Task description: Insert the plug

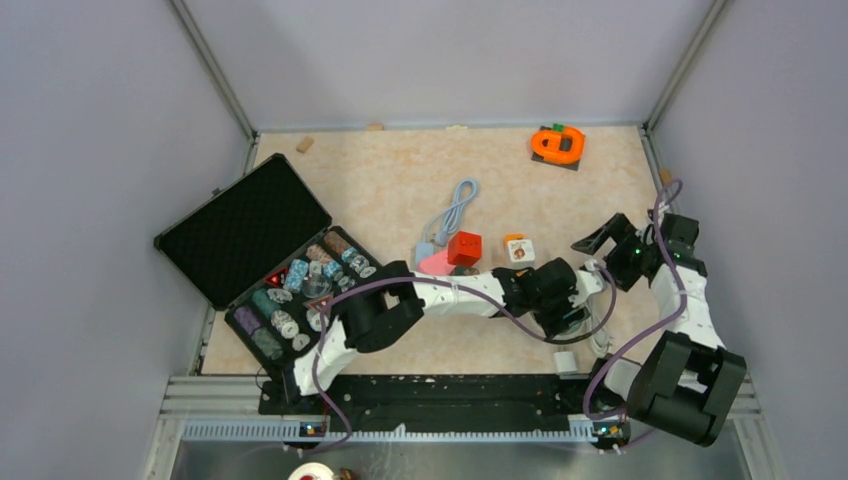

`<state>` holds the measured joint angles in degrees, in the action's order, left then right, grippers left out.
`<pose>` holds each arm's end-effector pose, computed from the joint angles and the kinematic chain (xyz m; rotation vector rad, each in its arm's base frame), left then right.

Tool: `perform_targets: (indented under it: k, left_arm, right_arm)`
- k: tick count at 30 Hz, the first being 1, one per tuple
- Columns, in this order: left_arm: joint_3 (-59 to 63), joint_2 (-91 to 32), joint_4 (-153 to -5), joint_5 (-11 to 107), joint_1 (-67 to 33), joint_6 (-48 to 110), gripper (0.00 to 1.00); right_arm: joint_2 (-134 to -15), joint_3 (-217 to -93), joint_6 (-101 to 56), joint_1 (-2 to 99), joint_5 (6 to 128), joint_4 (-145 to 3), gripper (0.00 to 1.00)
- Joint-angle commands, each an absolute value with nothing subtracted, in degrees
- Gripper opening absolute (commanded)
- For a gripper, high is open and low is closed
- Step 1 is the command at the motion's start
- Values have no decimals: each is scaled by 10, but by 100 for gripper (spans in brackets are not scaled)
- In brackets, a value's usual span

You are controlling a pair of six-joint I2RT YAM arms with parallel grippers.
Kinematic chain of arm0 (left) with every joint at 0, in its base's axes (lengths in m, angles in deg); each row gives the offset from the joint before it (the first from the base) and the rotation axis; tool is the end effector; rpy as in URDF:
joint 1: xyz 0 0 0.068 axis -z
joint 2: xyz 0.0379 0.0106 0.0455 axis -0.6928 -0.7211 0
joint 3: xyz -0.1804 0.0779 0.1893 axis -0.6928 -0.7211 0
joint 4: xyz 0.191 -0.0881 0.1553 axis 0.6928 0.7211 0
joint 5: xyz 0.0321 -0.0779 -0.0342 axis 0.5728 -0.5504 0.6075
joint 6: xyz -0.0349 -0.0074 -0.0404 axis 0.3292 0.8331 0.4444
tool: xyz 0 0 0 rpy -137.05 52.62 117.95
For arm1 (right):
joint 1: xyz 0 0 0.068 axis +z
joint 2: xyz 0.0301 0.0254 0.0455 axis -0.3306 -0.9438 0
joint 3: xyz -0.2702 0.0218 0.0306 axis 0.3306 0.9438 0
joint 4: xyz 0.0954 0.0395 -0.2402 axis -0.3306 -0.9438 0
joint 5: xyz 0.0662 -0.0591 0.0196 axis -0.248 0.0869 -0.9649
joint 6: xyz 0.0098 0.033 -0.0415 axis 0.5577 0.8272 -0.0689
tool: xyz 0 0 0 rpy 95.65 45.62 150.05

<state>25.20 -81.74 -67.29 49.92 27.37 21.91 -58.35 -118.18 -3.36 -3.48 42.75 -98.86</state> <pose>0.1578 -0.4761 0.1697 1.4215 1.9625 -0.7494 0.2062 -0.0660 0.2141 0.8064 2.3182 0.7249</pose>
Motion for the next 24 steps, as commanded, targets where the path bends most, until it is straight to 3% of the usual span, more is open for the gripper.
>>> perform_targets:
  k: [1,14,24]
  left_arm:
    - [277,-838,-684,510,274,203,69]
    - [243,-793,-711,538,285,196,26]
    - [148,-616,-745,549,280,232,11]
  right_arm:
    - [-586,-1180,-37,-40,394,-964,99]
    - [-581,-1167,-54,-40,325,-943,99]
    - [-464,-1222,-67,-39,332,-1002,99]
